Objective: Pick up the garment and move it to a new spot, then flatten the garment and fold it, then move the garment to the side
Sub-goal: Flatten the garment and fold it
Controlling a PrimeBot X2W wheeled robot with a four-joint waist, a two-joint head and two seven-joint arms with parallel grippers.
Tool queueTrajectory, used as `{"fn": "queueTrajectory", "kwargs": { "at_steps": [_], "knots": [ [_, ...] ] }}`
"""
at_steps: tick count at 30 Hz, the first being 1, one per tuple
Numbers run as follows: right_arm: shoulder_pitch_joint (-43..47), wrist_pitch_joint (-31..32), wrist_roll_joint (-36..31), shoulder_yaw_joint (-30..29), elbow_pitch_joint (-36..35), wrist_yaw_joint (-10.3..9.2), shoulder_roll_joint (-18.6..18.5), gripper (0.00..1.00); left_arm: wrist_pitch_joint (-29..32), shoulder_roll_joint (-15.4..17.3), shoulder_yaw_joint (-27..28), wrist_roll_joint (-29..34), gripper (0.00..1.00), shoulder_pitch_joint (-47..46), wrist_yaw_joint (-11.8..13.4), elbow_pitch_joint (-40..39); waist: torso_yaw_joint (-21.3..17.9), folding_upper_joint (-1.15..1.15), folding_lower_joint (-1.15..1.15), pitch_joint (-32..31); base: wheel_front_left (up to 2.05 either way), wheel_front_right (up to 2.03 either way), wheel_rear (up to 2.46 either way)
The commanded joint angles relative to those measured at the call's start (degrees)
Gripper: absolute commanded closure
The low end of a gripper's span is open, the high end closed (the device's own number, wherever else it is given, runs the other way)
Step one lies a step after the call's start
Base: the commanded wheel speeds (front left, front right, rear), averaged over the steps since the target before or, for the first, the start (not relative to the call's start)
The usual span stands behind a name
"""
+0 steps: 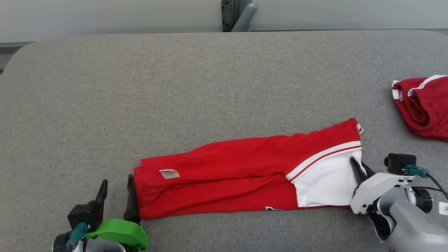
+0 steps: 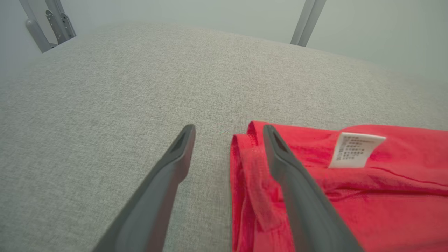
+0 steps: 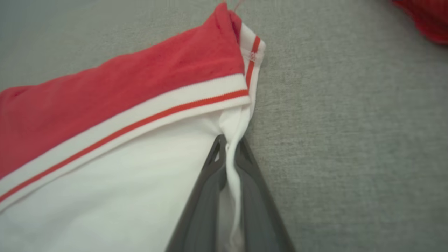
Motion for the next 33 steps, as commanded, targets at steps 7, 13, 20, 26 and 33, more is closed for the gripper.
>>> {"fn": "queueTrajectory", "kwargs": {
  "at_steps": [7, 13, 20, 26, 33],
  "knots": [
    [1.61, 0.00, -2.89, -7.79, 0.17, -0.57, -2.18, 1.00, 0.02, 0.25, -0.08, -0.10, 0.00, 0.82, -0.41, 0.28, -2.32, 0.00, 0.00, -1.04, 0.00, 0.00, 0.00],
    [2.80, -0.08, -7.35, -10.23, -4.58, -0.56, -1.56, 1.00, 0.03, 0.25, -0.28, -0.17, 0.00, 0.86, -0.62, 0.82, -4.65, 0.00, 0.00, -1.38, 0.00, 0.00, 0.00],
    [4.85, -0.09, -9.61, -5.20, -16.74, -0.53, 0.65, 1.00, 0.03, 0.25, -1.61, -0.73, 0.00, 0.60, -0.76, 1.16, -5.87, 0.00, 0.00, -1.69, 0.00, 0.00, 0.00],
    [5.93, 3.18, -8.06, 4.24, -27.29, -0.51, 1.11, 1.00, 0.03, 0.26, -3.19, -1.17, 0.00, 0.09, -0.96, 1.50, -4.85, 0.00, 0.00, -1.55, 0.00, 0.00, 0.00],
    [4.26, 7.58, -6.26, 13.76, -33.94, -0.51, 2.35, 1.00, 0.02, 0.24, -5.80, -1.97, 0.00, -0.67, -1.15, 2.08, 0.47, 0.00, 0.00, -1.06, 0.00, 0.00, 0.00]
  ]
}}
